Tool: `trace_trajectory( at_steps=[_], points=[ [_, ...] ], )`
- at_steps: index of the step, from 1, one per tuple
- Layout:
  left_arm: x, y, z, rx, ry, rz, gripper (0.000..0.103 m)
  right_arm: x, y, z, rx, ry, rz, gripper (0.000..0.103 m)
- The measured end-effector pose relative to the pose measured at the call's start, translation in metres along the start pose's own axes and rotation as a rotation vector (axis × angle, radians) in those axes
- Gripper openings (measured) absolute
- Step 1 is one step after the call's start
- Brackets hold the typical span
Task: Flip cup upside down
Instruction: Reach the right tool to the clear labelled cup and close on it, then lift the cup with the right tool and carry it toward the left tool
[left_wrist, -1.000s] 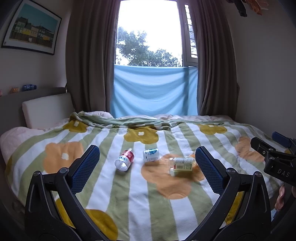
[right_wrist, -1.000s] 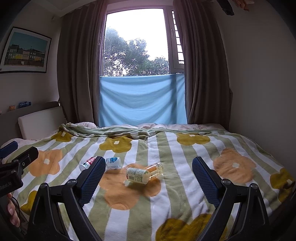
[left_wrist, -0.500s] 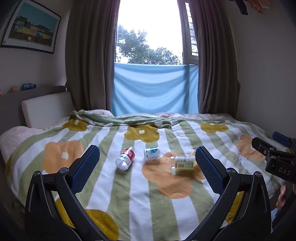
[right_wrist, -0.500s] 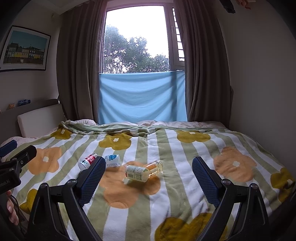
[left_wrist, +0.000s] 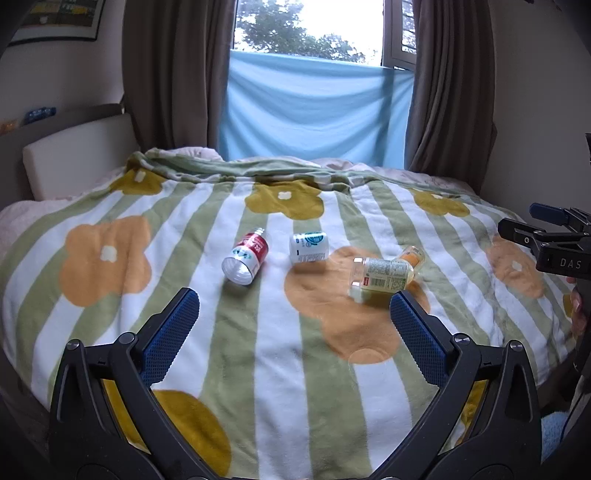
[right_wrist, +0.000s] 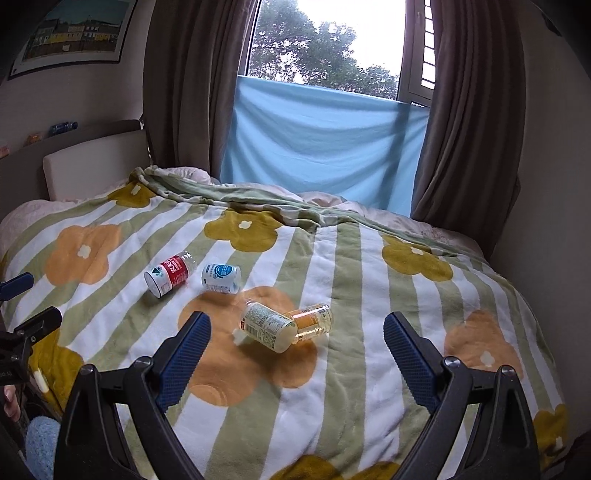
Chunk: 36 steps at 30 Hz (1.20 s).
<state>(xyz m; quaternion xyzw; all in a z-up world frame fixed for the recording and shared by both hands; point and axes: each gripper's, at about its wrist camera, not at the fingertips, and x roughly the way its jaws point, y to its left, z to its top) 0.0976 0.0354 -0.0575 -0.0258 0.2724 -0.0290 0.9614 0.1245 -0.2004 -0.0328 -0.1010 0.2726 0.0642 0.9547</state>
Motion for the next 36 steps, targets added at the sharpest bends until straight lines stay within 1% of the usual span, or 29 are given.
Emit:
trace_trajectory(
  at_steps=[6, 9, 14, 17, 19, 20, 21, 22, 24, 27, 28, 30, 33, 36],
  points=[
    [0.052, 0.011, -0.010, -0.036, 0.087, -0.001, 0.103, 0.084, 0.002, 0.011, -0.150, 0.114, 0.056, 0.093],
    [0.074, 0.013, -0.015, -0.050, 0.122, -0.002, 0.103, 0.128, 0.009, 0.012, -0.216, 0.176, 0.120, 0.093],
    [0.105, 0.014, -0.022, -0.048, 0.171, 0.001, 0.103, 0.204, 0.031, 0.006, -0.375, 0.322, 0.204, 0.093],
    [0.118, 0.013, -0.026, -0.055, 0.199, -0.001, 0.103, 0.242, 0.048, -0.003, -0.481, 0.415, 0.232, 0.093],
    [0.125, 0.015, -0.028, -0.059, 0.213, -0.005, 0.103, 0.262, 0.055, -0.007, -0.520, 0.465, 0.247, 0.093],
    [0.128, 0.015, -0.029, -0.058, 0.219, -0.004, 0.103, 0.270, 0.059, -0.009, -0.542, 0.489, 0.256, 0.093],
    [0.130, 0.015, -0.031, -0.057, 0.222, -0.003, 0.103, 0.277, 0.062, -0.010, -0.570, 0.512, 0.261, 0.090],
    [0.131, 0.015, -0.032, -0.056, 0.224, -0.001, 0.103, 0.282, 0.066, -0.012, -0.602, 0.528, 0.264, 0.082],
    [0.132, 0.015, -0.033, -0.054, 0.220, 0.007, 0.103, 0.293, 0.075, -0.015, -0.662, 0.583, 0.275, 0.076],
    [0.132, 0.016, -0.036, -0.048, 0.224, 0.005, 0.103, 0.307, 0.083, -0.022, -0.711, 0.680, 0.298, 0.073],
    [0.132, 0.016, -0.037, -0.045, 0.226, 0.006, 0.103, 0.311, 0.087, -0.023, -0.731, 0.700, 0.302, 0.068],
    [0.130, 0.016, -0.038, -0.040, 0.229, 0.005, 0.103, 0.315, 0.093, -0.026, -0.770, 0.726, 0.294, 0.061],
    [0.126, 0.017, -0.040, -0.037, 0.232, -0.003, 0.103, 0.317, 0.100, -0.027, -0.802, 0.739, 0.278, 0.061],
    [0.120, 0.019, -0.040, -0.041, 0.230, -0.009, 0.103, 0.316, 0.103, -0.025, -0.802, 0.746, 0.270, 0.060]
  ],
)
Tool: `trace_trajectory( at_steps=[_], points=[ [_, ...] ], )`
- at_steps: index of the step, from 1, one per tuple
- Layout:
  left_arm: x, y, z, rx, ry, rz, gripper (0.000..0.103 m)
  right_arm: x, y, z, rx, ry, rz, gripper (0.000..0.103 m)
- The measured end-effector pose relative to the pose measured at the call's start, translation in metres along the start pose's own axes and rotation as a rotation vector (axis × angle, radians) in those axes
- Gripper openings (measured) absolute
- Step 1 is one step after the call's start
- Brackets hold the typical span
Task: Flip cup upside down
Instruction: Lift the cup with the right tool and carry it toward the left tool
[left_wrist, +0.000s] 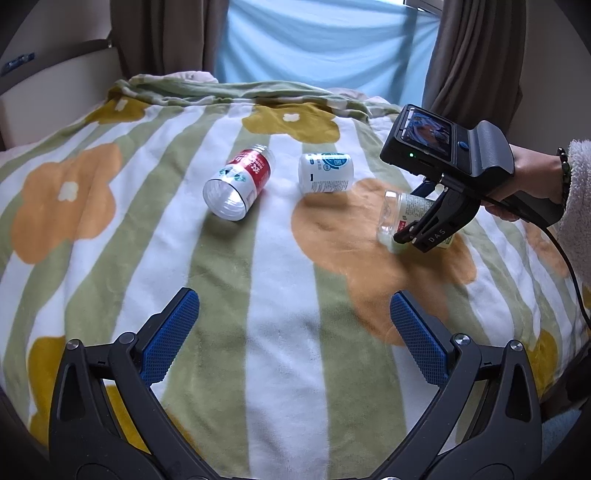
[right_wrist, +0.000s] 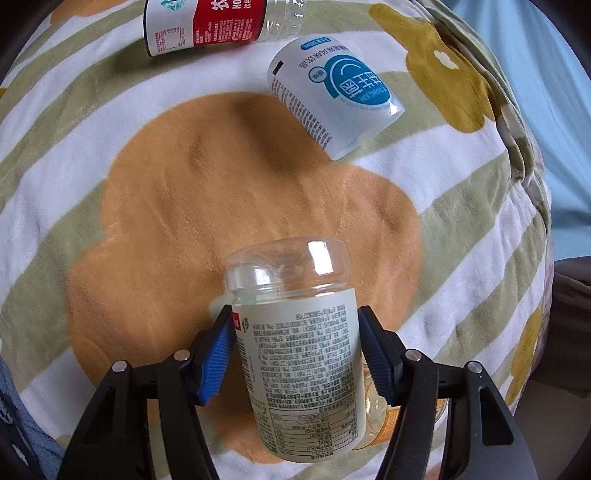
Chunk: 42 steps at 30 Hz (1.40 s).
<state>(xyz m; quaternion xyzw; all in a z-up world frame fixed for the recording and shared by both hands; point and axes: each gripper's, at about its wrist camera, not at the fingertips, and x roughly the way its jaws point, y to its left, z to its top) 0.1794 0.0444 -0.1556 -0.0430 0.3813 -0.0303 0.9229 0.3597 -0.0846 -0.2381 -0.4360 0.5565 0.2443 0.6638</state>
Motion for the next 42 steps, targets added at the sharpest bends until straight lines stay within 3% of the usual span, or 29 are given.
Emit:
trace_trajectory(
  at_steps=[4, 9, 18, 23, 32, 33, 35, 36, 42],
  points=[
    [-0.010, 0.004, -0.002, -0.016, -0.006, -0.014, 0.103, -0.012, 0.004, 0.002, 0.035, -0.021, 0.024, 0.060],
    [-0.027, 0.016, -0.009, -0.059, -0.006, -0.033, 0.103, -0.034, 0.019, -0.006, 0.134, -0.055, 0.121, 0.060],
    [-0.057, 0.031, -0.026, -0.101, -0.003, -0.025, 0.103, -0.052, 0.063, -0.049, 0.469, -0.082, 0.405, 0.060],
    [-0.068, 0.031, -0.036, -0.104, 0.009, -0.035, 0.103, -0.045, 0.093, -0.060, 0.540, -0.095, 0.402, 0.060],
    [-0.077, 0.023, -0.048, -0.102, 0.043, -0.052, 0.103, -0.033, 0.094, -0.057, 0.642, -0.120, 0.434, 0.062],
    [-0.077, 0.023, -0.048, -0.102, 0.045, -0.052, 0.103, -0.031, 0.092, -0.057, 0.655, -0.126, 0.448, 0.063],
    [-0.078, 0.022, -0.049, -0.106, 0.051, -0.054, 0.103, -0.029, 0.088, -0.057, 0.684, -0.129, 0.472, 0.078],
    [-0.078, 0.022, -0.048, -0.109, 0.056, -0.055, 0.103, -0.032, 0.083, -0.062, 0.702, -0.133, 0.479, 0.092],
    [-0.079, 0.015, -0.040, -0.125, 0.077, -0.072, 0.103, -0.053, 0.064, -0.092, 0.768, -0.218, 0.482, 0.094]
  ],
)
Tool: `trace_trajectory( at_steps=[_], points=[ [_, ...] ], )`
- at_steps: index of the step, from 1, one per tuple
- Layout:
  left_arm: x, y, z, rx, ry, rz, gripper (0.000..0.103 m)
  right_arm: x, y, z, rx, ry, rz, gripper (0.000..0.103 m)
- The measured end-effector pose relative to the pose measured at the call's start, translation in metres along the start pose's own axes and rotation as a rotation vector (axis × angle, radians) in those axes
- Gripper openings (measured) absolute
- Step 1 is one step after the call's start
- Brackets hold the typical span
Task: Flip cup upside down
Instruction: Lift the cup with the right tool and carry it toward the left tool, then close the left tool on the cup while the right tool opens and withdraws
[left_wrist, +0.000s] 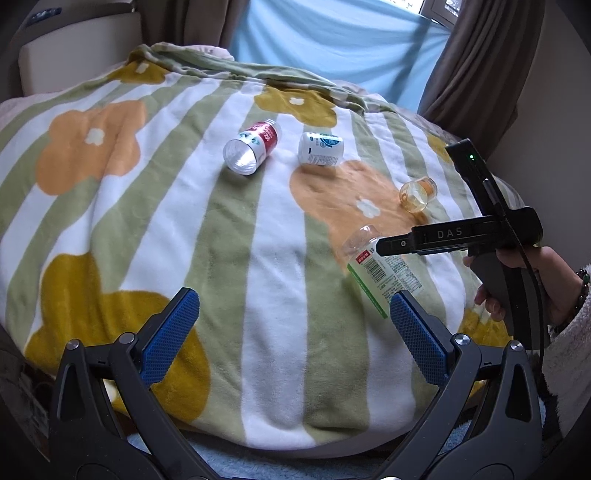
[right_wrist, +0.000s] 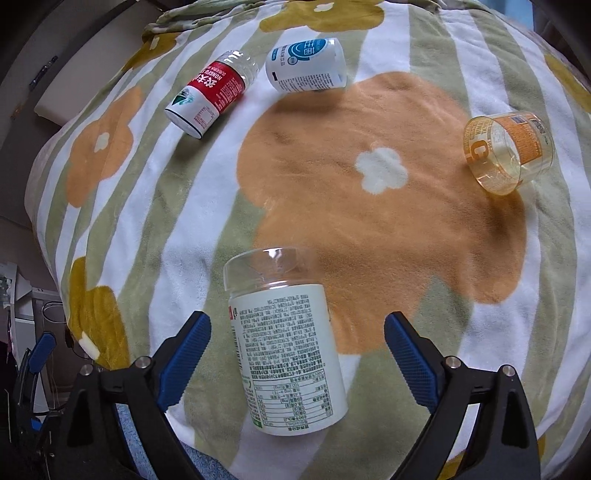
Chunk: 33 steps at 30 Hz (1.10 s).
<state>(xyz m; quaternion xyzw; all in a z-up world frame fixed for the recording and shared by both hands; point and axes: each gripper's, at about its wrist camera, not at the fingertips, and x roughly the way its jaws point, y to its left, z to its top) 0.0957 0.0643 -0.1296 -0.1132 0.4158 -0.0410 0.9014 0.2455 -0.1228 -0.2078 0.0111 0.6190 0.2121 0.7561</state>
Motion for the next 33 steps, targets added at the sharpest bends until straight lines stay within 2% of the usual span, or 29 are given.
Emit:
trace_trajectory(
  at_steps=[5, 8, 9, 10, 12, 14, 18, 21, 24, 26, 29, 33],
  points=[
    [0.004, -0.025, 0.035, 0.000, 0.064, -0.041, 0.103, -0.052, -0.020, -0.026, -0.046, -0.066, -0.027, 0.094],
    [0.017, -0.050, 0.061, 0.002, 0.133, -0.044, 0.103, -0.079, -0.035, -0.047, -0.072, -0.109, -0.057, 0.094],
    [0.023, -0.058, 0.068, 0.001, 0.160, -0.041, 0.103, -0.086, -0.040, -0.054, -0.076, -0.119, -0.066, 0.097],
    [0.031, -0.068, 0.074, 0.003, 0.196, -0.022, 0.103, -0.092, -0.047, -0.061, -0.078, -0.126, -0.072, 0.103],
    [0.053, -0.085, 0.085, 0.006, 0.289, 0.031, 0.103, -0.100, -0.057, -0.073, -0.073, -0.137, -0.076, 0.103],
    [0.077, -0.097, 0.093, -0.004, 0.379, 0.048, 0.103, -0.107, -0.069, -0.085, -0.061, -0.152, -0.066, 0.103],
    [0.124, -0.109, 0.095, -0.062, 0.534, 0.084, 0.103, -0.117, -0.088, -0.108, -0.039, -0.199, -0.056, 0.103],
    [0.157, -0.113, 0.092, -0.110, 0.608, 0.116, 0.103, -0.117, -0.093, -0.122, -0.063, -0.235, -0.036, 0.103],
    [0.185, -0.111, 0.086, -0.154, 0.664, 0.157, 0.103, -0.104, -0.101, -0.137, -0.037, -0.196, 0.031, 0.103],
    [0.200, -0.108, 0.082, -0.183, 0.686, 0.180, 0.103, -0.094, -0.105, -0.148, -0.020, -0.183, 0.071, 0.103],
    [0.219, -0.103, 0.074, -0.201, 0.711, 0.230, 0.103, -0.081, -0.102, -0.164, -0.040, -0.184, 0.066, 0.103],
    [0.234, -0.098, 0.068, -0.227, 0.723, 0.246, 0.095, -0.074, -0.095, -0.176, -0.065, -0.201, 0.088, 0.103]
  ],
)
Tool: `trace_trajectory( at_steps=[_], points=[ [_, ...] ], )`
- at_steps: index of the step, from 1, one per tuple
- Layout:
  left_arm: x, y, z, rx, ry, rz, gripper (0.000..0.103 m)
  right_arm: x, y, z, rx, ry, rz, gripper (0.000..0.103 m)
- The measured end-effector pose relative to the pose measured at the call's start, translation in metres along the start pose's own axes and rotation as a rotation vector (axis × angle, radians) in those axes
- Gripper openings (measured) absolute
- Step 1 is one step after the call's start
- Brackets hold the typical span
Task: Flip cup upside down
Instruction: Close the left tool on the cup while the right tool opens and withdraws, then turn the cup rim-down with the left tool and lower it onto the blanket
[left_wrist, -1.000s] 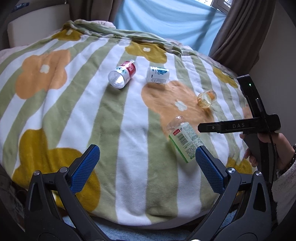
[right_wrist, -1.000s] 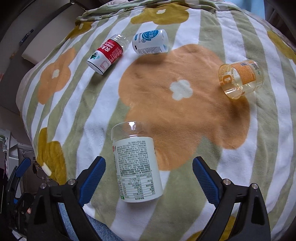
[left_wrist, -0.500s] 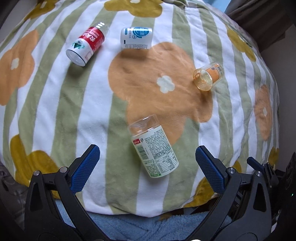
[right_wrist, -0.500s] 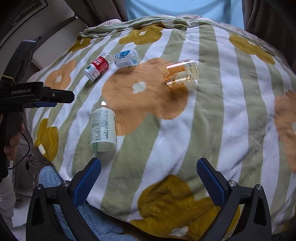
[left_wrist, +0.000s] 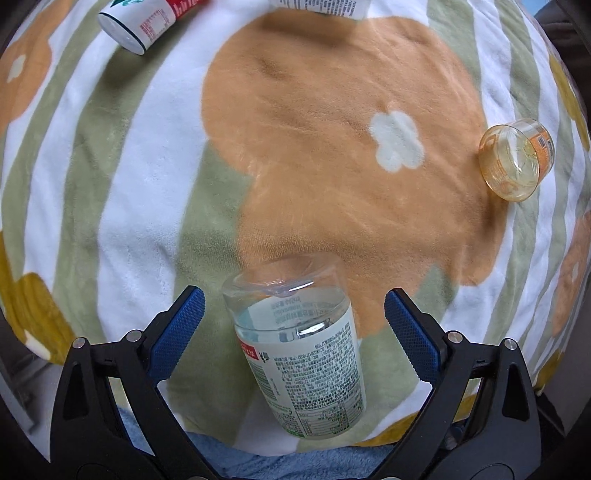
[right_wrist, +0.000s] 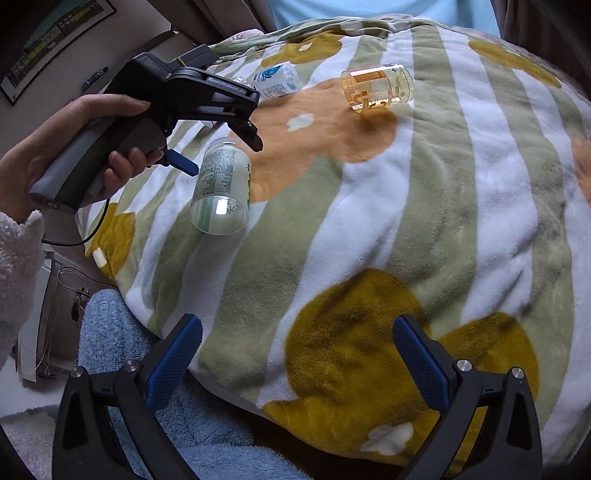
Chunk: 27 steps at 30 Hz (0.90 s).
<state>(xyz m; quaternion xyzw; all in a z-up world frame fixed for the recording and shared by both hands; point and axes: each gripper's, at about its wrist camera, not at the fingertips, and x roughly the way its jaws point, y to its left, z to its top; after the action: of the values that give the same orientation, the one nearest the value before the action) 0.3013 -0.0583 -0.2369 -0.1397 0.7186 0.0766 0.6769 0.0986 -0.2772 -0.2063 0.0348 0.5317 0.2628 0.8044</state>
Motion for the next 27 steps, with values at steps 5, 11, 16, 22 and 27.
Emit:
trace_trajectory(
  at_steps=[5, 11, 16, 22, 27],
  points=[
    [0.010, -0.003, 0.002, 0.017, 0.005, 0.026, 0.070, 0.004, 0.009, -0.004, -0.037, -0.027, 0.004, 0.103],
    [0.011, -0.003, 0.005, 0.048, -0.030, 0.030, 0.065, 0.012, 0.009, -0.003, -0.029, -0.023, 0.023, 0.103],
    [0.001, -0.002, 0.004, 0.086, -0.084, 0.032, 0.065, 0.013, 0.010, -0.002, -0.031, -0.034, 0.015, 0.103],
    [-0.042, -0.012, -0.006, 0.208, -0.350, 0.017, 0.065, 0.009, 0.011, -0.002, -0.030, -0.059, 0.016, 0.103],
    [-0.060, -0.011, -0.024, 0.270, -0.571, -0.032, 0.065, 0.007, 0.008, -0.002, 0.004, -0.101, 0.006, 0.103]
  ],
)
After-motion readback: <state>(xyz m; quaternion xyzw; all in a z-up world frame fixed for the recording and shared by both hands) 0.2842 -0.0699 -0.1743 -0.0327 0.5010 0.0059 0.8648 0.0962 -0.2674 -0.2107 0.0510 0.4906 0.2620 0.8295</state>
